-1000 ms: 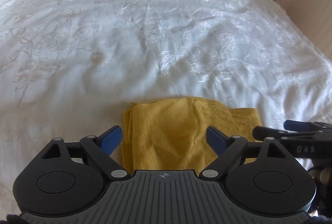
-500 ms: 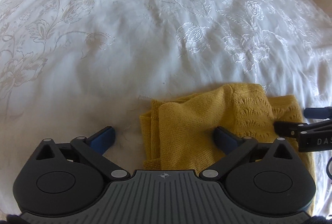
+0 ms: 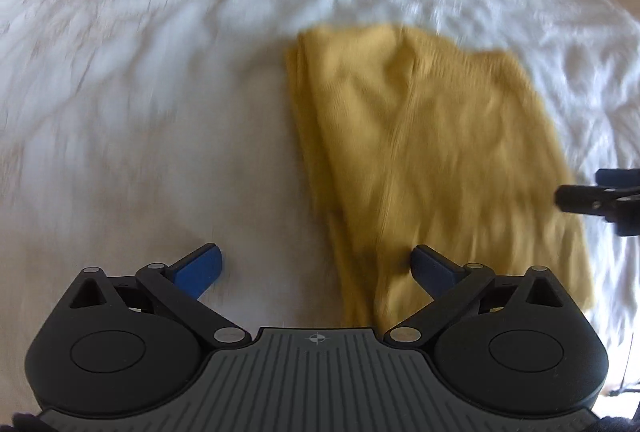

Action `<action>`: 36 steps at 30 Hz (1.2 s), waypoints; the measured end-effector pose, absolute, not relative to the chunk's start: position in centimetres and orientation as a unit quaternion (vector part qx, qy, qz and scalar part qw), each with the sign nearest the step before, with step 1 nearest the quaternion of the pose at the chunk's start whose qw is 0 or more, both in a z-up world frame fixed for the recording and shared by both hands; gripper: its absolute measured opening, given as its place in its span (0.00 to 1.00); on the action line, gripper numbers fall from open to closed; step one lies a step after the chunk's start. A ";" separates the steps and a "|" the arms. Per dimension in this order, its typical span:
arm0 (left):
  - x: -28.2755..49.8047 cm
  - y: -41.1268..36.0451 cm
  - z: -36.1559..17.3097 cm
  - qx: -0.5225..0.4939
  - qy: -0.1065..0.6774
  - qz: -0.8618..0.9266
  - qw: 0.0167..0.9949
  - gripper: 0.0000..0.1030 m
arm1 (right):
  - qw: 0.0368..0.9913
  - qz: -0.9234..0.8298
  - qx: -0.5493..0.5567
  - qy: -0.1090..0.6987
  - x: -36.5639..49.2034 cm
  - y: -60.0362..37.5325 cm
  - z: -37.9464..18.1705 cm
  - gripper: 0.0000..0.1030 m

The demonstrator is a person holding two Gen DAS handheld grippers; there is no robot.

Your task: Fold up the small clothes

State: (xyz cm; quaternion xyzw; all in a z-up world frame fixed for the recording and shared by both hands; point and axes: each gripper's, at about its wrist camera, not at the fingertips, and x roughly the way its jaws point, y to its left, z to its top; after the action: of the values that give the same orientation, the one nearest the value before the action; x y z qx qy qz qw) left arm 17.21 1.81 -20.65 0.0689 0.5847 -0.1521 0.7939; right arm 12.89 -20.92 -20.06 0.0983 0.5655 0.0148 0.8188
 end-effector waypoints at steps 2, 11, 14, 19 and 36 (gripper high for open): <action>16.4 2.3 -21.5 0.068 0.593 -0.139 0.790 1.00 | 0.809 0.017 0.094 0.580 11.8 -20.7 -20.5 0.99; 15.4 1.3 -15.9 0.032 0.572 -0.126 0.810 0.99 | 0.838 0.018 0.141 0.527 9.1 -21.5 -15.5 0.99; 14.3 0.3 -12.3 0.018 0.538 -0.118 0.834 0.99 | 0.858 0.029 0.150 0.491 8.5 -21.6 -12.3 0.99; 12.6 -0.7 -6.5 -0.006 0.483 -0.083 0.872 0.98 | 0.891 0.053 0.145 0.427 7.2 -20.8 -7.1 0.99; 8.3 -3.4 1.0 0.059 0.451 0.001 0.891 0.98 | 0.896 -0.037 0.081 0.436 4.5 -20.0 0.0 0.99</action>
State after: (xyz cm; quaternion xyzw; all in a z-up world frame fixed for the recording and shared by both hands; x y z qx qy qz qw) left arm 8.27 -3.43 0.98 0.0585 0.4507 0.0010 0.8907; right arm 4.47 -20.03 -0.03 0.0805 0.4356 -0.0368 0.8958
